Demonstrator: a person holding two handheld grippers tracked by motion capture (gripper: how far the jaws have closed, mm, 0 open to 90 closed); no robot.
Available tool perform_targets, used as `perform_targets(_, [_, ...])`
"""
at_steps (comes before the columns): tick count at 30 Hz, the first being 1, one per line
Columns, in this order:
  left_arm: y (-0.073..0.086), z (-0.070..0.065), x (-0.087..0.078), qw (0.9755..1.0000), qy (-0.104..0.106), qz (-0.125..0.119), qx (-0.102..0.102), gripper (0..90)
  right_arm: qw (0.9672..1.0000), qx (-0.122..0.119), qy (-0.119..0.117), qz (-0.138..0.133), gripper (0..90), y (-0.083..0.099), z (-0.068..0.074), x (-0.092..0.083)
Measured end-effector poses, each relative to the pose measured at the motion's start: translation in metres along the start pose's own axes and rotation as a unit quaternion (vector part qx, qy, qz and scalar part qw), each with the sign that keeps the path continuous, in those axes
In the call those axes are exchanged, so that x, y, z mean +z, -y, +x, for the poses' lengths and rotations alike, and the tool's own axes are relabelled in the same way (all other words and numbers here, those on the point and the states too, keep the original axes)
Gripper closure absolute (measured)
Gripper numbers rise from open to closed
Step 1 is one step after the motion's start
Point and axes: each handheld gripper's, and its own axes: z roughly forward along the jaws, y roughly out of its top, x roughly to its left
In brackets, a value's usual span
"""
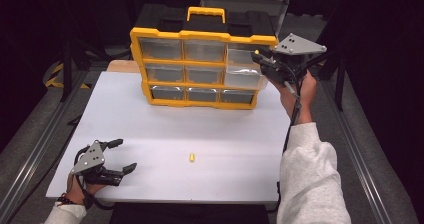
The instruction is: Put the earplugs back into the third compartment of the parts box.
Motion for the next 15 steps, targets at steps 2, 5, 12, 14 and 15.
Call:
perform_targets(2, [0.000, 0.000, 0.000, 1.0000, -0.001, 0.005, 0.001, 11.2, 0.9999, 0.004, 0.004, 0.008, 64.5, 0.001, -0.001, 0.002])
perform_targets(5, [0.000, 0.000, 0.001, 1.0000, 0.000, 0.007, 0.004, 11.2, 0.9998, 0.002, 0.019, 0.009, 57.0, 0.000, 0.000, 0.002])
perform_targets(12, [0.001, 0.000, 0.000, 1.0000, 0.002, 0.008, 0.003, 11.2, 0.9998, 0.003, 0.021, -0.005, 52.7, -0.003, 0.005, -0.004])
perform_targets(14, [0.001, 0.000, 0.000, 1.0000, 0.001, 0.006, 0.003, 11.3, 0.9997, 0.003, 0.023, -0.008, 51.5, -0.003, 0.006, -0.006])
perform_targets(15, [0.001, 0.000, 0.000, 1.0000, 0.001, 0.005, 0.004, 11.2, 0.9996, 0.003, 0.024, -0.016, 49.6, -0.003, 0.008, -0.009])
